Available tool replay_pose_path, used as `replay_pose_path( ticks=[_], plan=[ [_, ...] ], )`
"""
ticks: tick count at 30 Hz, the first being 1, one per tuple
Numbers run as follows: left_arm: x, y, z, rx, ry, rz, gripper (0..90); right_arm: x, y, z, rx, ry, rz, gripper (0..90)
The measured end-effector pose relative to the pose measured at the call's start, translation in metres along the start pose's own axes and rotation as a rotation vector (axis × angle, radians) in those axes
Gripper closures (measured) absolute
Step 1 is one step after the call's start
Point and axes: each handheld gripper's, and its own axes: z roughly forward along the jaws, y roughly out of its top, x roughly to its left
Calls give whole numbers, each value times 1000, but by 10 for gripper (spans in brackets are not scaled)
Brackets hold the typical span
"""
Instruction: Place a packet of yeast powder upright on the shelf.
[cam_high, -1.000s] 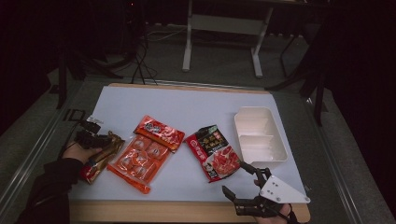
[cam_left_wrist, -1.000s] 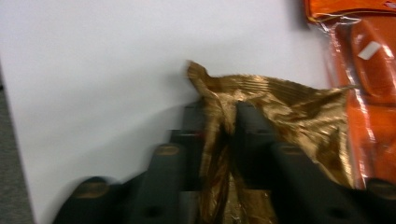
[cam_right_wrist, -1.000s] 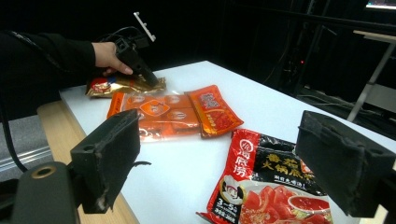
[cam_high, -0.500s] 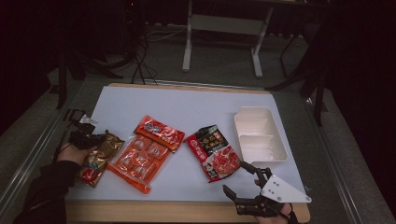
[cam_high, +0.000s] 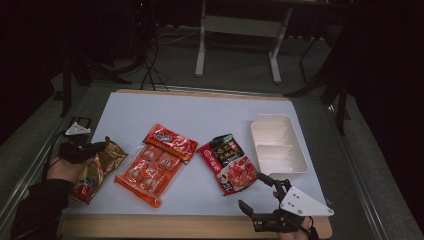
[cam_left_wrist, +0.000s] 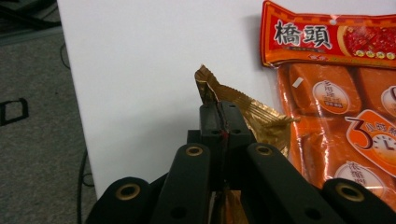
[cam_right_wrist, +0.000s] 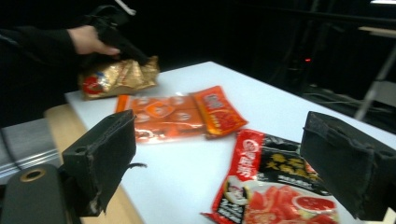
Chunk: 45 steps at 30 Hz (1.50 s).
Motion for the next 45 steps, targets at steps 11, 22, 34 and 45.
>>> replay_pose_path(
  ticks=[11, 22, 34, 45],
  plan=[
    [-14, 12, -28, -122, -41, -6, 900, -2, 0, 4, 7, -16, -12, 164],
    [-60, 36, -33, -216, -177, 55, 900, -3, 9, -1, 25, -9, 29, 130],
    [-109, 51, -27, -314, -340, 86, 900, -3, 24, 6, 42, 27, 60, 97],
    [-150, 59, -16, -396, -531, 81, 900, -12, 39, 14, 0, 42, 64, 130]
  ],
)
